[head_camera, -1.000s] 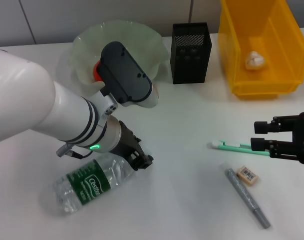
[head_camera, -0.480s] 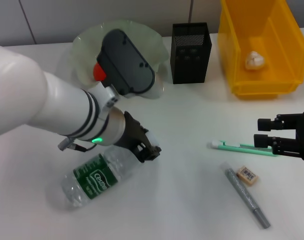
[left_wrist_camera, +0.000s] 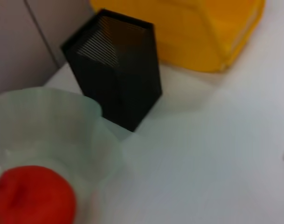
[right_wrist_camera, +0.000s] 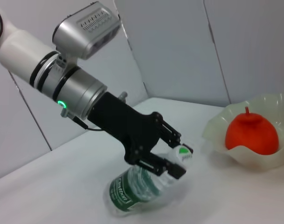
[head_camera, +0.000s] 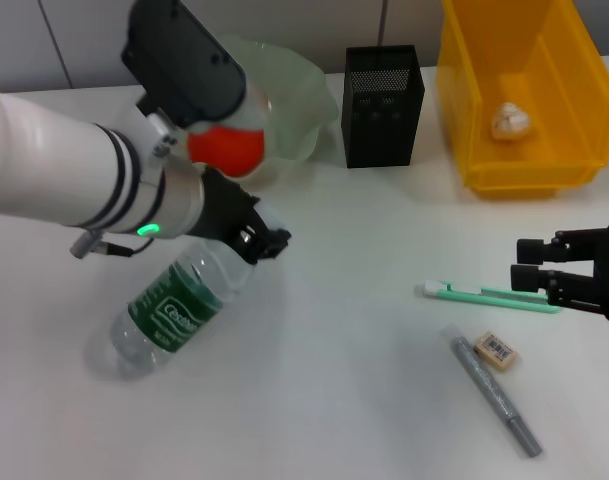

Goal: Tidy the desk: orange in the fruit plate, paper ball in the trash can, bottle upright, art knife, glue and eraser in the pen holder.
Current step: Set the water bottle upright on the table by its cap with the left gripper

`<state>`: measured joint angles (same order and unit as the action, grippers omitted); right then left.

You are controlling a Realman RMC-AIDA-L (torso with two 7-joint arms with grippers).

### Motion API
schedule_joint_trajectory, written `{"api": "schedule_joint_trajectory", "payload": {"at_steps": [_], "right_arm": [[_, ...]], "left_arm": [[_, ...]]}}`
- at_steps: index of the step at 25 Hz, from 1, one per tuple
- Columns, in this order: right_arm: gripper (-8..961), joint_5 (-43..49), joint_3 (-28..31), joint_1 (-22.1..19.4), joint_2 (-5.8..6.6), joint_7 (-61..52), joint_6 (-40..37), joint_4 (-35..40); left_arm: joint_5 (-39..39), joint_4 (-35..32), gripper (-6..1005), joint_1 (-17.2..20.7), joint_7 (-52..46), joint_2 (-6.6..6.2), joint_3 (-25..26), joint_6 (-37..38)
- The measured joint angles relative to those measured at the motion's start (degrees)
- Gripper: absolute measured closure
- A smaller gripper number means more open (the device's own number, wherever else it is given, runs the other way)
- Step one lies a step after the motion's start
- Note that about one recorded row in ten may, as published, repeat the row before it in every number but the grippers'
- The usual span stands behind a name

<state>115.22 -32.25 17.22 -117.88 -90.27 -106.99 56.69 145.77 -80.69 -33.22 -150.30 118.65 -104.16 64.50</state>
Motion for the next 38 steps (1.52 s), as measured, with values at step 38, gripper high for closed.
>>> {"api": "schedule_joint_trajectory", "payload": {"at_steps": [38], "right_arm": [[581,-0.08,-0.13,0.71,-0.07,-1.20,-0.68,-0.18]], "left_arm": [[-6.59,-13.65,558,10.22,5.99,-0.08,11.67,-1.07]]}}
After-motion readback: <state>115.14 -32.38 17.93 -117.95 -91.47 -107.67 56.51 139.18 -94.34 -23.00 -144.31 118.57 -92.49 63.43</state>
